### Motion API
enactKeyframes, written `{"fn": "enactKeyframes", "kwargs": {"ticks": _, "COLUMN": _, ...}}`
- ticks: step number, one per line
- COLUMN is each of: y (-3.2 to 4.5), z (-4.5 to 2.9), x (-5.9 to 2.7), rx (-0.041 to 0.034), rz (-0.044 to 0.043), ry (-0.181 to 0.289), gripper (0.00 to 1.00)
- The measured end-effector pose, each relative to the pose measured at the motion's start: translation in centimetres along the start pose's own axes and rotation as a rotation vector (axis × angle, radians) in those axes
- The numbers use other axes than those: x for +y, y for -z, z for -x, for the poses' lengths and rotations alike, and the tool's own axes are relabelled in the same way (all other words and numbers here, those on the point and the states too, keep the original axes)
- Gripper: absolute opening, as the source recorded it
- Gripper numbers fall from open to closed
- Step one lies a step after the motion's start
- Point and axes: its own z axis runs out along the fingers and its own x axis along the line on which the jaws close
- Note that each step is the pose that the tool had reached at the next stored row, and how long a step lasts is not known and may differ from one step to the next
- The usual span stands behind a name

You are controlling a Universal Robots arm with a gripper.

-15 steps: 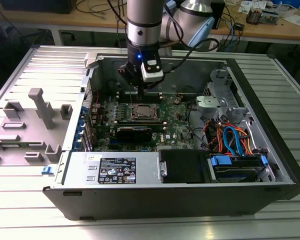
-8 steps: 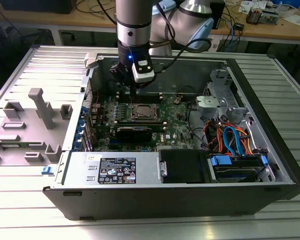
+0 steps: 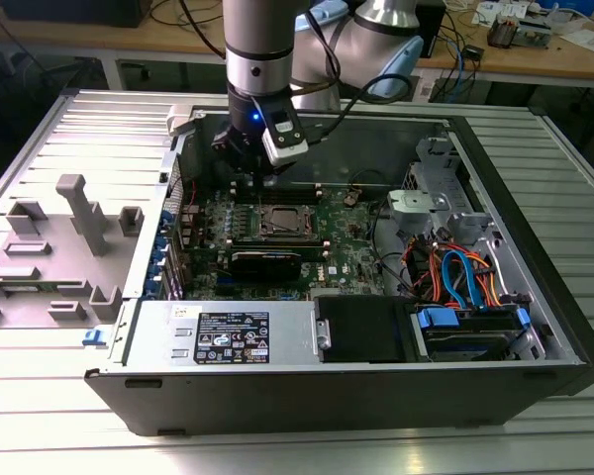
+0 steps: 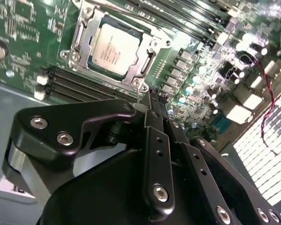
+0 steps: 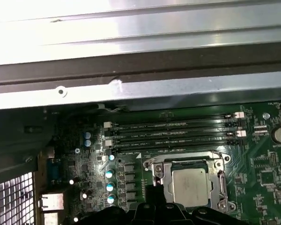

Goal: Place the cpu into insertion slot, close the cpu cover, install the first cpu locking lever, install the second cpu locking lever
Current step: 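Install the first cpu locking lever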

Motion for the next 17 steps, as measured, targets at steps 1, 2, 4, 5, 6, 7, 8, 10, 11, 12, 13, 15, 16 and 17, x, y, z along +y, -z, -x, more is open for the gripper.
{"fn": "enactKeyframes", "kwargs": {"ticks": 1, "y": -0.04, "z": 0.0, "x": 0.0, "rx": 0.0009, "rz": 0.0035, "ry": 0.018, "gripper": 0.11}}
{"fn": "enactKeyframes", "kwargs": {"ticks": 2, "y": -0.11, "z": 0.0, "x": 0.0, "rx": 0.0024, "rz": 0.0088, "ry": 0.045, "gripper": 0.11}}
{"fn": "enactKeyframes", "kwargs": {"ticks": 4, "y": -0.17, "z": 0.0, "x": 0.0, "rx": 0.0043, "rz": 0.0152, "ry": 0.077, "gripper": 0.11}}
{"fn": "enactKeyframes", "kwargs": {"ticks": 5, "y": -0.2, "z": -0.01, "x": 0.0, "rx": 0.005, "rz": 0.0173, "ry": 0.09, "gripper": 0.11}}
{"fn": "enactKeyframes", "kwargs": {"ticks": 6, "y": -0.21, "z": -0.03, "x": 0.0, "rx": 0.0056, "rz": 0.018, "ry": 0.101, "gripper": 0.11}}
{"fn": "enactKeyframes", "kwargs": {"ticks": 7, "y": -0.21, "z": -0.48, "x": -0.02, "rx": 0.0061, "rz": 0.018, "ry": 0.11, "gripper": 0.11}}
{"fn": "enactKeyframes", "kwargs": {"ticks": 8, "y": -0.22, "z": -1.17, "x": -0.06, "rx": 0.0062, "rz": 0.018, "ry": 0.11, "gripper": 0.11}}
{"fn": "enactKeyframes", "kwargs": {"ticks": 10, "y": -0.23, "z": -1.81, "x": -0.08, "rx": 0.0064, "rz": 0.018, "ry": 0.113, "gripper": 0.11}}
{"fn": "enactKeyframes", "kwargs": {"ticks": 11, "y": -0.23, "z": -1.88, "x": -0.07, "rx": 0.0067, "rz": 0.0179, "ry": 0.12, "gripper": 0.11}}
{"fn": "enactKeyframes", "kwargs": {"ticks": 12, "y": -0.24, "z": -1.9, "x": -0.02, "rx": 0.0073, "rz": 0.0178, "ry": 0.13, "gripper": 0.11}}
{"fn": "enactKeyframes", "kwargs": {"ticks": 13, "y": -0.23, "z": -1.93, "x": 0.05, "rx": 0.0076, "rz": 0.0176, "ry": 0.135, "gripper": 0.11}}
{"fn": "enactKeyframes", "kwargs": {"ticks": 15, "y": -0.18, "z": -2.0, "x": 0.16, "rx": 0.0077, "rz": 0.0175, "ry": 0.136, "gripper": 0.11}}
{"fn": "enactKeyframes", "kwargs": {"ticks": 16, "y": -0.15, "z": -2.04, "x": 0.28, "rx": 0.0077, "rz": 0.0177, "ry": 0.137, "gripper": 0.11}}
{"fn": "enactKeyframes", "kwargs": {"ticks": 17, "y": -0.15, "z": -2.1, "x": 0.43, "rx": 0.0077, "rz": 0.0176, "ry": 0.136, "gripper": 0.11}}
